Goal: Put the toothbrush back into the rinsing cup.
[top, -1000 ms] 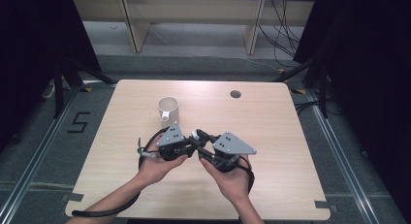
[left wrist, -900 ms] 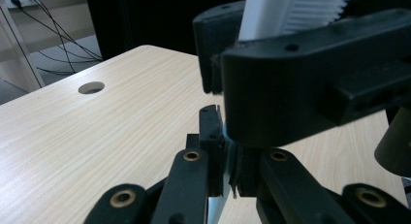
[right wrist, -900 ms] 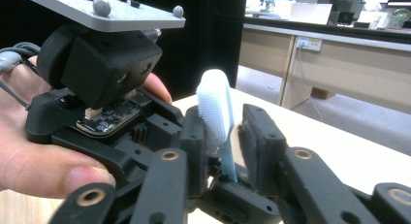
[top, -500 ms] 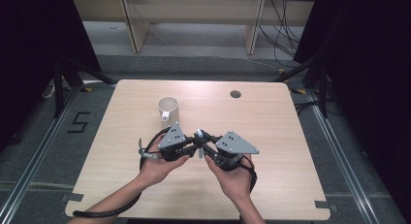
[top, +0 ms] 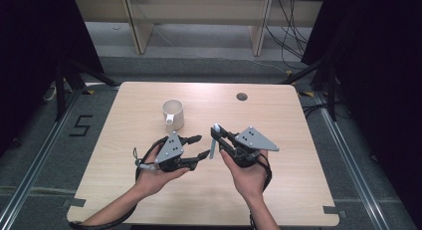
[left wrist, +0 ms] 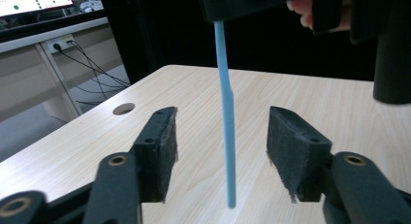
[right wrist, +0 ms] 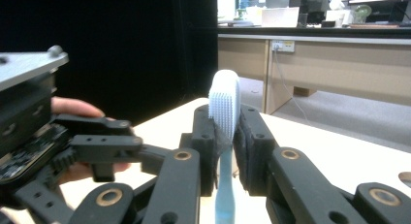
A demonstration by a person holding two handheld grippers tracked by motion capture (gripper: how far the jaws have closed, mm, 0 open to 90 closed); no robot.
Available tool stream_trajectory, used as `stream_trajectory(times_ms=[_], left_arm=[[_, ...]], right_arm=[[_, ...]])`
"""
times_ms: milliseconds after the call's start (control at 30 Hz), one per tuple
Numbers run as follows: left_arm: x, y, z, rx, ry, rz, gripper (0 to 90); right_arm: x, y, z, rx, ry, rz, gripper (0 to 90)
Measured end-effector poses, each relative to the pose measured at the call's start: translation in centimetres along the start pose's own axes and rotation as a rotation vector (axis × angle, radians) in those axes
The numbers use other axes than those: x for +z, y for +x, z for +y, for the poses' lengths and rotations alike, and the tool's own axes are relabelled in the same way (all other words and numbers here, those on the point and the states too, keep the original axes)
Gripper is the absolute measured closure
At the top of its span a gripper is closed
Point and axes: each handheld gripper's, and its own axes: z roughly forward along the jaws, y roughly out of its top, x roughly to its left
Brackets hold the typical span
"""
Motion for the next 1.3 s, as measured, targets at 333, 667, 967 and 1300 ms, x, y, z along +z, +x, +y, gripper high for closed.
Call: stream_trajectory(times_ms=[333, 667, 967, 1300], left_arm=[[-2.7, 0.2, -1.7, 0.031, -0.022, 0.018, 39.6], [-5.3, 0.4, -3.0, 0.013, -0.021, 0.059, 38.5], [-4.3, 0.7, -2.4, -0.016, -0.029, 0.034, 39.2], [0.9, 0.5, -0.8, -0.049, -0.012, 0.000, 50.1]], right_arm=[[0.2, -1.1, 0.5, 0.081, 0.012, 0.007, 79.8], [0.9, -1.5, 0.4, 0.091, 0.033, 0.005, 79.8], [1.6, -1.0, 0.4, 0.075, 0.033, 0.016, 79.7], [2.1, -0.6, 0.5, 0.075, 0.037, 0.025, 79.7]])
